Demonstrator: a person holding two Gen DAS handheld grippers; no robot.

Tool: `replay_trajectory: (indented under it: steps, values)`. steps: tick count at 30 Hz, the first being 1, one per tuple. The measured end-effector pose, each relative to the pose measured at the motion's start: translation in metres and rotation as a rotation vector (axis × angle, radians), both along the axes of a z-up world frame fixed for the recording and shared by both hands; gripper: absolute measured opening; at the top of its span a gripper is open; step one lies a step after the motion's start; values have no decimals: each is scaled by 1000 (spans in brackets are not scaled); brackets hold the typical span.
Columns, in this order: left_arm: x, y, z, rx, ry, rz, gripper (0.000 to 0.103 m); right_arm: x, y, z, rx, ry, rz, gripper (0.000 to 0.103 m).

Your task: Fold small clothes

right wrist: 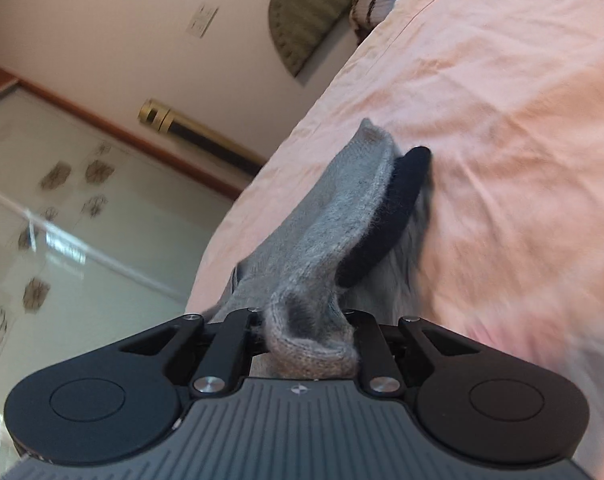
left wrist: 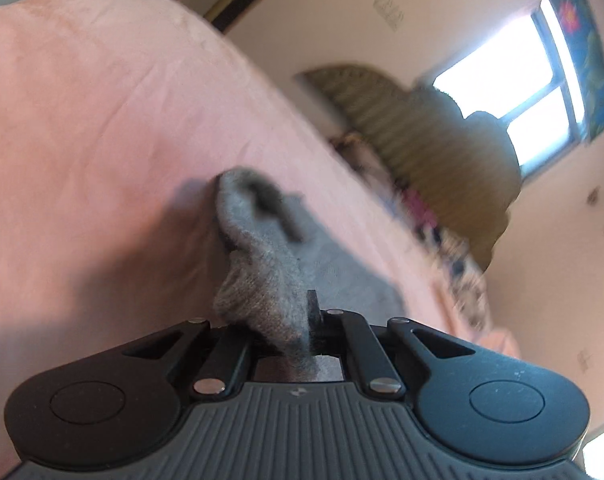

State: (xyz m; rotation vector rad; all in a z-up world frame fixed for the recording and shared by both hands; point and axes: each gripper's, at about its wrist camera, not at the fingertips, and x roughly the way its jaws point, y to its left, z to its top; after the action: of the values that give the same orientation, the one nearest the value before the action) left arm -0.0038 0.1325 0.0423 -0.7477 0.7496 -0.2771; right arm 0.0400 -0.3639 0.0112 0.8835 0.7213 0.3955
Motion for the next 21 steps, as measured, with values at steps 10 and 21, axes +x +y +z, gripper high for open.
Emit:
replay_trajectory:
  steps: [10, 21]
  values:
    - [-51, 21, 3, 304, -75, 81, 75, -62, -64, 19, -119, -2, -74, 67]
    - [-12, 1, -16, 250, 5, -3, 70, -14, -41, 11, -163, 88, 146, 33]
